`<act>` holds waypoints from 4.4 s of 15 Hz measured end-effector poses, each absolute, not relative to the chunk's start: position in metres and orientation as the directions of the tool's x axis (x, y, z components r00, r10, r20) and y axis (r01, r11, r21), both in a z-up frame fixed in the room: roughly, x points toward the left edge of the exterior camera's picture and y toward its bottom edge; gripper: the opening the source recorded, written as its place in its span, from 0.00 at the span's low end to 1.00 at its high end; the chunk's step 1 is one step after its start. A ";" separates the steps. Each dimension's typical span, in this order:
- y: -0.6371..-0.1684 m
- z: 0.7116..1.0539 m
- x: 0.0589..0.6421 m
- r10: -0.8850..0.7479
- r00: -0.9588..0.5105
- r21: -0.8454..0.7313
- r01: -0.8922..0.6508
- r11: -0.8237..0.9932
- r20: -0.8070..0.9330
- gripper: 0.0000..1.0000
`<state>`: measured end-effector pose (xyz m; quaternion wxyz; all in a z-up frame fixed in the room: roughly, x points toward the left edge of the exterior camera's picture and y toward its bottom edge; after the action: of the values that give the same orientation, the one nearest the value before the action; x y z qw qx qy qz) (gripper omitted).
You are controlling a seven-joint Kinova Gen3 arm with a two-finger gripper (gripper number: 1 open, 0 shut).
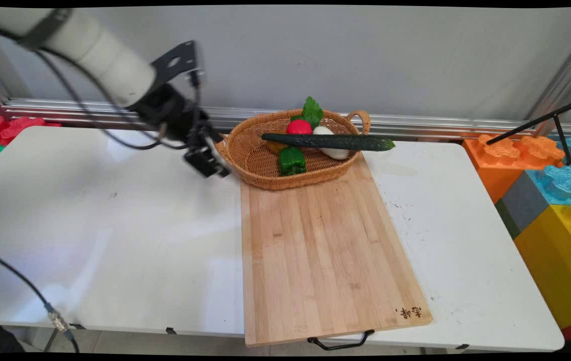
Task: Pick up the cucumber from the vegetable basket, then place the picked object on the cutting board
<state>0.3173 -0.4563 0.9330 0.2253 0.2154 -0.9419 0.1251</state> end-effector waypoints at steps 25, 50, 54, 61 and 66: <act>-0.656 0.843 0.158 -0.014 -0.932 -0.373 -0.158 0.914 0.362 1.00; -0.568 0.923 0.144 -0.049 -0.898 -0.349 -0.219 0.911 0.436 0.00; -0.520 0.929 0.132 -0.170 -0.877 -0.218 -0.292 0.931 0.449 0.00; -0.438 0.910 0.101 -0.387 -0.803 0.011 -0.429 0.903 0.452 0.00; -0.416 0.877 0.088 -0.485 -0.749 0.097 -0.499 0.861 0.452 0.00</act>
<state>0.0876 -0.4162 0.8773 0.2373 0.2632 -0.9350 0.0148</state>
